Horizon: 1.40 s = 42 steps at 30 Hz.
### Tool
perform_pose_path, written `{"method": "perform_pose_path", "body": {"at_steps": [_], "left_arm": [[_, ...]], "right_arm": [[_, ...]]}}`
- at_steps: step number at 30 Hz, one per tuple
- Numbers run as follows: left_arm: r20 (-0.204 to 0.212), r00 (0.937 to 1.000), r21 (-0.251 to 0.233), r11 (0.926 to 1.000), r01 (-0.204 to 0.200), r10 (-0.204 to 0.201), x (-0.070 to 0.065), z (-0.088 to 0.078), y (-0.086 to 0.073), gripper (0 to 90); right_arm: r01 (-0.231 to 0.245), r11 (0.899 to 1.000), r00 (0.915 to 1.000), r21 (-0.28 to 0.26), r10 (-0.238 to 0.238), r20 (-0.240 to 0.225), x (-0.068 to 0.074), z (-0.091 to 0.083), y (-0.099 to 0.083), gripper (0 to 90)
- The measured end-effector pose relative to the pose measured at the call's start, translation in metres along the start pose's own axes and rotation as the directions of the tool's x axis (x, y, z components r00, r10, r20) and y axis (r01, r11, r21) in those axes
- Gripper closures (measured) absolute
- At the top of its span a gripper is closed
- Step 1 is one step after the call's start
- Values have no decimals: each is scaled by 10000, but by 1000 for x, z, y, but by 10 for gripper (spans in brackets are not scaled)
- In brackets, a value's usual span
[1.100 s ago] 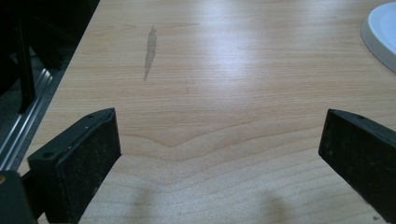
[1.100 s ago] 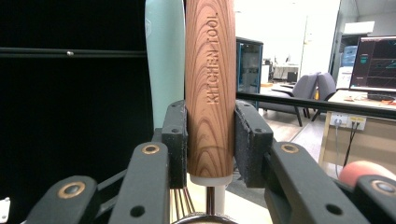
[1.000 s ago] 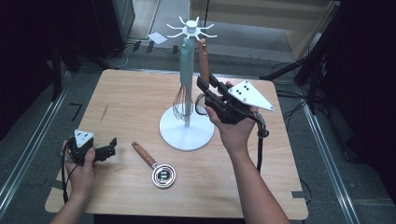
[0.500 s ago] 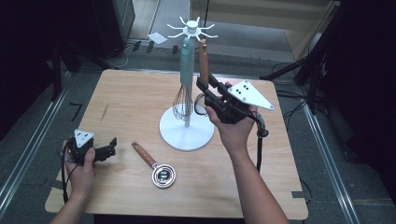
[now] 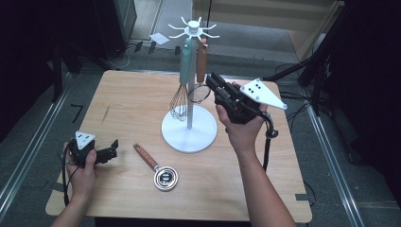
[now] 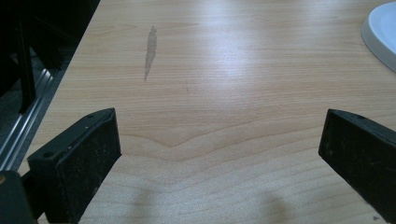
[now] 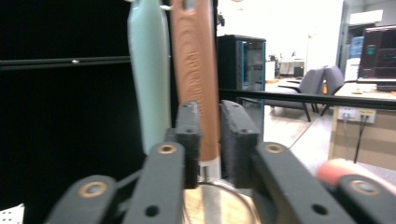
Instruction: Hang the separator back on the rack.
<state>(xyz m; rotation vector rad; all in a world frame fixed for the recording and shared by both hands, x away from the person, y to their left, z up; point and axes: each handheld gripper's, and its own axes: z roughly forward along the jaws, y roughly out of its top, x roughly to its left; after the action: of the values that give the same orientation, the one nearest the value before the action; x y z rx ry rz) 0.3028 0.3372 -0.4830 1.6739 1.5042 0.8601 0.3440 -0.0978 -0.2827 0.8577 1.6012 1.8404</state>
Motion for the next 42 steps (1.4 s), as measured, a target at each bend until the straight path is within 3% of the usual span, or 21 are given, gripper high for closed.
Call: {"method": "perform_pose_path", "body": {"at_steps": [2,9,21,42], "left_arm": [[-2,10000,-15,10000,1,-1,0,0,0,0],[-4,10000,-15,10000,3,-3,0,0,0,0],[-15,10000,5,10000,52,-52,0,0,0,0],[5,10000,35,10000,18,-18,0,0,0,0]], "right_arm": [[84,10000,9998,25,-84,164,-3,3,3,894],[486,9986,9970,-195,-473,613,-9,15,21,900],[460,9974,9942,-552,-403,993,-21,35,36,900],[855,9923,9924,-901,-768,960,-20,40,56,900]]}}
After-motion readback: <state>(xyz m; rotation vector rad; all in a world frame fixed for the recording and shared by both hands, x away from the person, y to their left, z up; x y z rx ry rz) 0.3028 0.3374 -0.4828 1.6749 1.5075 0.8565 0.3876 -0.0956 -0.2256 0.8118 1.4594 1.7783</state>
